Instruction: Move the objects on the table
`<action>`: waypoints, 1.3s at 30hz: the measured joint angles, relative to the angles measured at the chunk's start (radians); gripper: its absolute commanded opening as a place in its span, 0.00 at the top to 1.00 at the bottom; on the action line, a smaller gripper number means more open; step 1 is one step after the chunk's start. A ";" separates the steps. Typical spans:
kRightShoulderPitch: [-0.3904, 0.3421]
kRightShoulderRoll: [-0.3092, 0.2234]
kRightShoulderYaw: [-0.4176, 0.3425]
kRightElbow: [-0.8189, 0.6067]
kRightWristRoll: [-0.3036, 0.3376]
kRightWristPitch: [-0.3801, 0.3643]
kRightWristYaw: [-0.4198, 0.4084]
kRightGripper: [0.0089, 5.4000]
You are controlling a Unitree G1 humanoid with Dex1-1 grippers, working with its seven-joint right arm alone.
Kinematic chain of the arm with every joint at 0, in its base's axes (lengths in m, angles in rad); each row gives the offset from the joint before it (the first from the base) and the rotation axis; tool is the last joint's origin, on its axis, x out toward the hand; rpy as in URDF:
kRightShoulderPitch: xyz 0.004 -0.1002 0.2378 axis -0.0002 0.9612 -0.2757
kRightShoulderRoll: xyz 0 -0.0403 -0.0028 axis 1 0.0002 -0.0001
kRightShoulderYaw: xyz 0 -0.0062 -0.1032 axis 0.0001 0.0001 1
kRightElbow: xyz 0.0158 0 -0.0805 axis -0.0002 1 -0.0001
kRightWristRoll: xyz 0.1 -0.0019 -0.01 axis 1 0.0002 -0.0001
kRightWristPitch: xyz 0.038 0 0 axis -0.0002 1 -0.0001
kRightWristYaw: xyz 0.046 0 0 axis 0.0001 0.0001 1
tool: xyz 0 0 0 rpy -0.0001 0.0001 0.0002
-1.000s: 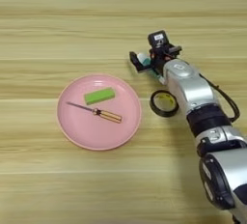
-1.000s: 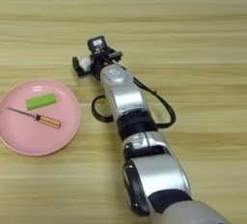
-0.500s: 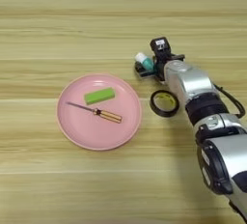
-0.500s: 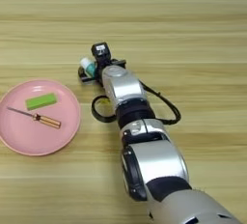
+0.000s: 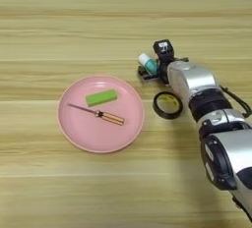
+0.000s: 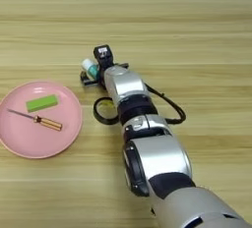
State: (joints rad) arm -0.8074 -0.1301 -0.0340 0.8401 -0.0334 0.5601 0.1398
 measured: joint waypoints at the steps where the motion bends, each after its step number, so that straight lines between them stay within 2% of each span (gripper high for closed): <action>1: -0.001 0.000 0.000 0.002 0.000 0.000 0.000 0.09; 11: -0.021 -0.006 0.001 0.037 0.001 -0.001 0.005 0.39; 24: -0.021 -0.006 0.001 0.040 0.000 -0.002 0.008 0.68; 36: -0.021 -0.006 -0.006 0.040 0.008 -0.007 0.001 0.69; 39: -0.017 -0.006 -0.015 0.018 0.014 -0.028 -0.001 0.69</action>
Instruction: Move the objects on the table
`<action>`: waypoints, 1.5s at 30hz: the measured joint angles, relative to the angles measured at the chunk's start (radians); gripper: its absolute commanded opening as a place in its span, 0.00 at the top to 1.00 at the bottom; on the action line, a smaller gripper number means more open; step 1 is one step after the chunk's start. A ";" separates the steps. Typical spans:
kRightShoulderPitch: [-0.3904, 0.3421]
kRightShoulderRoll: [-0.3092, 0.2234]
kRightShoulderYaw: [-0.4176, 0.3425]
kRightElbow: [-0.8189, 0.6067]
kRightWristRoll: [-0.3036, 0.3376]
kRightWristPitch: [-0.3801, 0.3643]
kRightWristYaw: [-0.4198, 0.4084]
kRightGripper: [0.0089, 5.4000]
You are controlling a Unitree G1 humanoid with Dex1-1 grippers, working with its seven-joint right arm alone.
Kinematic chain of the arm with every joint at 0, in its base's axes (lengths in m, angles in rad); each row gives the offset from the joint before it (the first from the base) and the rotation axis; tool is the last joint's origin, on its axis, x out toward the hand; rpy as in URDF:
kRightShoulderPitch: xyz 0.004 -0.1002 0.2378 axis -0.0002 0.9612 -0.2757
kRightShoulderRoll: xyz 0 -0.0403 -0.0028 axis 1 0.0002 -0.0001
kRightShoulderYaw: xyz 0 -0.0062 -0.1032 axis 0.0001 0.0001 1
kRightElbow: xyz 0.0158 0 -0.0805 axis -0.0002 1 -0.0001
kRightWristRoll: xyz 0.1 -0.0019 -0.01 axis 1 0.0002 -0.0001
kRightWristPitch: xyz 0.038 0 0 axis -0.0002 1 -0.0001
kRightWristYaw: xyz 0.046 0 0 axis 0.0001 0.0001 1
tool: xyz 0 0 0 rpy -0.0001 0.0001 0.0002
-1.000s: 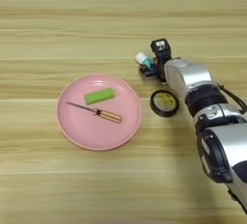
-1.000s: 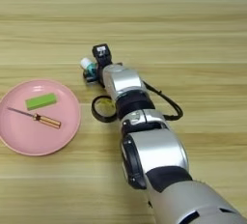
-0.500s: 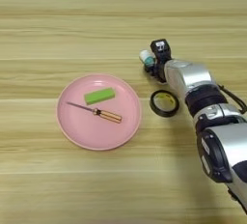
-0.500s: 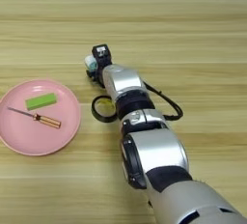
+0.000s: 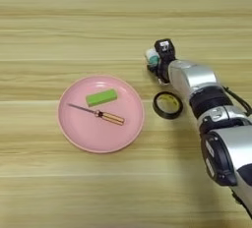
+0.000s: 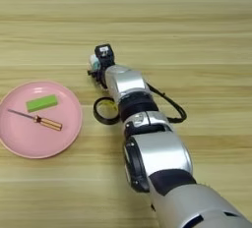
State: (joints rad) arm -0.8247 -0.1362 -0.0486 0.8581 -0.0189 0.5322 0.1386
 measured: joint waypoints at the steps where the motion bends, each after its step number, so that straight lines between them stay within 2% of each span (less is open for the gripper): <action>1: 0.001 0.000 -0.001 -0.014 0.003 -0.005 0.000 0.69; 11: 0.048 0.002 -0.005 -0.142 0.019 -0.063 0.005 0.69; 21: 0.174 0.008 0.021 -0.430 0.052 -0.136 0.113 0.69; 26: 0.225 0.008 0.050 -0.515 0.055 -0.178 0.163 0.69; 30: 0.264 0.002 0.080 -0.570 0.056 -0.253 0.228 0.69; 37: 0.324 -0.021 0.121 -0.636 0.062 -0.453 0.368 0.69; 39: 0.337 -0.025 0.129 -0.649 0.068 -0.484 0.402 0.69; 40: 0.346 -0.030 0.135 -0.660 0.084 -0.513 0.446 0.69; 45: 0.372 -0.052 0.144 -0.701 0.152 -0.525 0.575 0.69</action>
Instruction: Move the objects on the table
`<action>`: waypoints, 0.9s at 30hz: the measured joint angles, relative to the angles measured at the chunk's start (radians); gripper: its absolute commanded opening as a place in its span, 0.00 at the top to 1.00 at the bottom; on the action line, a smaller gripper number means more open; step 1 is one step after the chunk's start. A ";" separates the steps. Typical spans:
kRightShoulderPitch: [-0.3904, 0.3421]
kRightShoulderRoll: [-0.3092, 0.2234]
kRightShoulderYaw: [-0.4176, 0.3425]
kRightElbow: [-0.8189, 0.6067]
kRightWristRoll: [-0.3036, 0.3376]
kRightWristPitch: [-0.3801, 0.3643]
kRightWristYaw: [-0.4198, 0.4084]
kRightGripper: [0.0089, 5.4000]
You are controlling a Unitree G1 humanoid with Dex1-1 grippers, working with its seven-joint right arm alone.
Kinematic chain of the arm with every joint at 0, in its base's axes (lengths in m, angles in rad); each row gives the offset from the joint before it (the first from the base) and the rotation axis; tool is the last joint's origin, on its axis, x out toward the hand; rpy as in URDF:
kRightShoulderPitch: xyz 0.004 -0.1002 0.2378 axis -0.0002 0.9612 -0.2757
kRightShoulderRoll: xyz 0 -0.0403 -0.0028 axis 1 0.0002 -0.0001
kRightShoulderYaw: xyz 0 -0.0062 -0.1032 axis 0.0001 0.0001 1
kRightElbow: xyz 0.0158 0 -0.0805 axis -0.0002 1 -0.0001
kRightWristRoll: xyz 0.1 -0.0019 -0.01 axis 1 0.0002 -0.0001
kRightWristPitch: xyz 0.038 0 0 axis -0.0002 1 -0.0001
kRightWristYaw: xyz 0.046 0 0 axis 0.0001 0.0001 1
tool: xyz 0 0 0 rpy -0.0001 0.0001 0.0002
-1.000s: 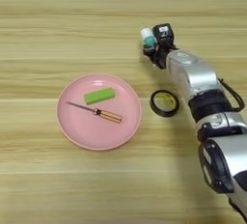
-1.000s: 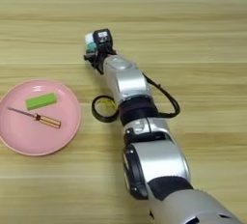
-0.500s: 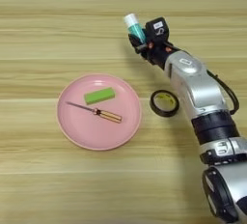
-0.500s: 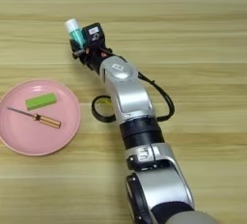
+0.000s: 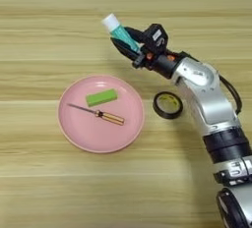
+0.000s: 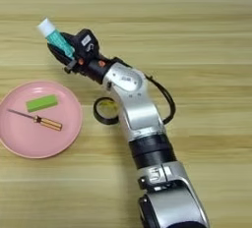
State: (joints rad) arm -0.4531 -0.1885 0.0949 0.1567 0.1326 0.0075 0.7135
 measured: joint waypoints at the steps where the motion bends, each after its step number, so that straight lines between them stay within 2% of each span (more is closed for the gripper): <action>1: 0.003 -0.004 0.003 -0.007 0.014 0.000 0.023 0.69; 7: 0.056 -0.037 0.025 -0.079 0.090 0.002 0.176 0.69; 16: 0.115 -0.095 0.059 -0.154 0.167 0.008 0.364 0.69; 25: 0.135 -0.121 0.097 -0.183 0.165 0.004 0.423 0.69; 27: 0.150 -0.130 0.116 -0.186 0.140 -0.004 0.428 0.69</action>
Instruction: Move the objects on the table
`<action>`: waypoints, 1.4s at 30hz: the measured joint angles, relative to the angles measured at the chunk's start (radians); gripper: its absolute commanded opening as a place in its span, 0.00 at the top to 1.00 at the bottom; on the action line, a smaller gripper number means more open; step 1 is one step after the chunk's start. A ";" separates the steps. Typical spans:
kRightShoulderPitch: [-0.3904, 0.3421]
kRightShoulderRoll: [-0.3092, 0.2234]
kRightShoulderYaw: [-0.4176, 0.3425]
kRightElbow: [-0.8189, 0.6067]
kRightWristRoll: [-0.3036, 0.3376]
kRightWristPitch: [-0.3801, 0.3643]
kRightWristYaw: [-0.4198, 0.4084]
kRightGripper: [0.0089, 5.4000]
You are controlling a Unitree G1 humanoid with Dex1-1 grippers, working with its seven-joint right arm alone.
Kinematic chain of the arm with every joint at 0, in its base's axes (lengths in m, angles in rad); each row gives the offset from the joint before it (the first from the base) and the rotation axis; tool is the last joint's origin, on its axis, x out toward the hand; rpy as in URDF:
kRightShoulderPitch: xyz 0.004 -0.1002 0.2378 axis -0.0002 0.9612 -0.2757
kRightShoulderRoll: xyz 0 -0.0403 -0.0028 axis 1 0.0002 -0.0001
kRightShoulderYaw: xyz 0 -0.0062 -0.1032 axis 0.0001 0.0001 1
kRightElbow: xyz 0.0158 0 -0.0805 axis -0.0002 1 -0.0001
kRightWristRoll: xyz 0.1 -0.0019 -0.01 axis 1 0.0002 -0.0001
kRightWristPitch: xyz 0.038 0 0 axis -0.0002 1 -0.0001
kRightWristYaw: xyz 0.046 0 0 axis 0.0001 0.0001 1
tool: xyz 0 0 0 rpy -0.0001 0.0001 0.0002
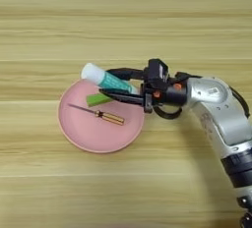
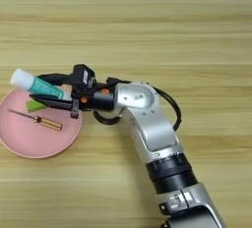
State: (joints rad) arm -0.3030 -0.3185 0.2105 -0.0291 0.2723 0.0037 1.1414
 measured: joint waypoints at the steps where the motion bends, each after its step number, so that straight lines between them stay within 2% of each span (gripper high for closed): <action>1: 0.006 -0.001 0.005 0.000 -0.008 -0.001 0.000 0.69; 3: 0.011 -0.006 0.026 0.000 -0.037 -0.016 0.000 0.69; 12: 0.039 -0.033 0.092 0.000 -0.086 -0.055 0.042 0.69; 15: 0.039 -0.036 0.101 0.000 -0.091 -0.056 0.048 0.69; 20: 0.039 -0.049 0.126 0.008 -0.135 -0.056 0.045 0.69; 28: 0.034 -0.034 0.161 0.074 -0.253 -0.081 -0.022 0.69; 42: 0.032 -0.020 0.213 0.139 -0.331 -0.105 -0.065 0.69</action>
State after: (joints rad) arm -0.2714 -0.3381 0.4231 0.1100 -0.0586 -0.1015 1.0764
